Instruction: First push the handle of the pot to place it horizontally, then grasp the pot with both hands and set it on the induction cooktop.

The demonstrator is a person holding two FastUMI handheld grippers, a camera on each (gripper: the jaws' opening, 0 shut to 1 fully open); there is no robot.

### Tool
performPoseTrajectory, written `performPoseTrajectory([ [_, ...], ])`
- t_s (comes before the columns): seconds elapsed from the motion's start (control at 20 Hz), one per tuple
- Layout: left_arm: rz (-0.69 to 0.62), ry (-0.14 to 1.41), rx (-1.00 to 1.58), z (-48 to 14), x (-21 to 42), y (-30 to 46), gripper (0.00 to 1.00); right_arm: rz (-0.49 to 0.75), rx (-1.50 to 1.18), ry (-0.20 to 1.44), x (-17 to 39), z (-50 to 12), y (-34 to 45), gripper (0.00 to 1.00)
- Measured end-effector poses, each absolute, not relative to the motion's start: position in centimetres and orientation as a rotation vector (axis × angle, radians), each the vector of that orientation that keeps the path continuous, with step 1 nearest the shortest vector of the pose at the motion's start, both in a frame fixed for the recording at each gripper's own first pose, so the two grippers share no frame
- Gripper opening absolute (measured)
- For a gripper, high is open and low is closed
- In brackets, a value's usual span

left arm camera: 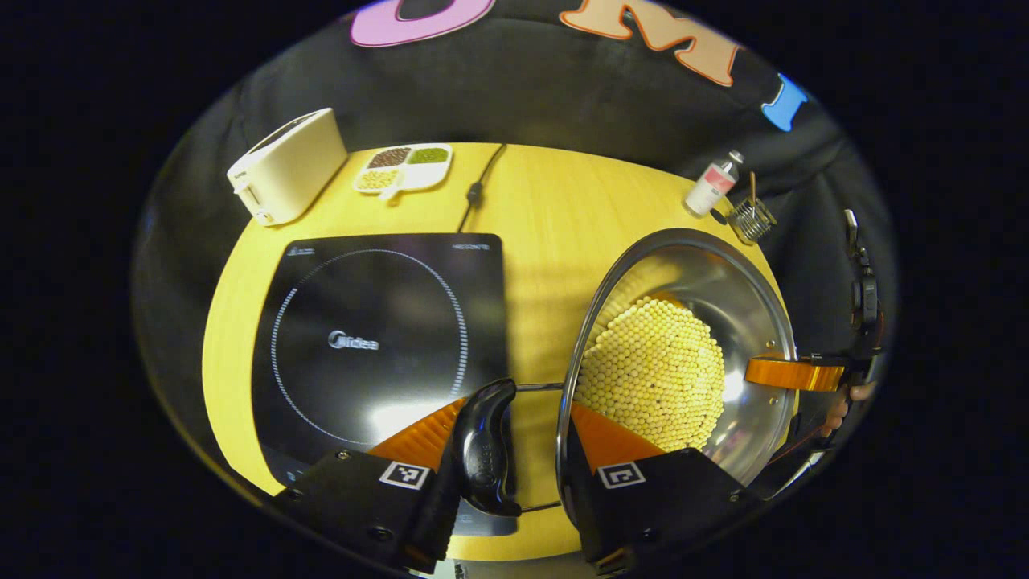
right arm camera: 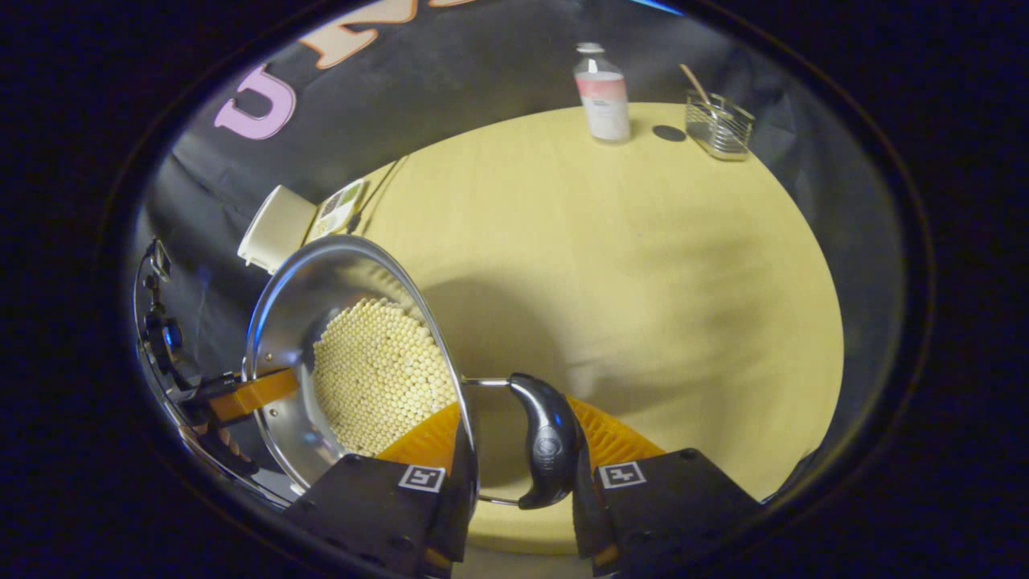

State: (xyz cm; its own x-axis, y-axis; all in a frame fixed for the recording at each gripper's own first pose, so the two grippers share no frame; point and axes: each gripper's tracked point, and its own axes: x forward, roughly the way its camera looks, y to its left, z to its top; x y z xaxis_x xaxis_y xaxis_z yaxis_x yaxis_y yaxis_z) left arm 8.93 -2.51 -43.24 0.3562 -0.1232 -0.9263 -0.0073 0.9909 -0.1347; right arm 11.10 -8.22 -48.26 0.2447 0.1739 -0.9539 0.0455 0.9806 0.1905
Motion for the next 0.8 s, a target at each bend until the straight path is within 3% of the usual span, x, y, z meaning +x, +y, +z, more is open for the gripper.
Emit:
performPoseTrajectory([
  [0.3,-0.121,1.196,-0.128,-43.4,9.5,5.9,0.61,0.029,0.178,1.299,11.4,-49.0,0.2,0.48],
  [0.35,-0.135,1.183,-0.122,-43.5,10.0,7.4,0.61,0.023,0.176,1.293,11.4,-49.1,1.7,0.54],
  [0.8,-0.199,1.205,-0.128,-45.4,11.0,16.3,0.61,-0.055,0.143,1.317,11.2,-50.1,10.9,0.54],
])
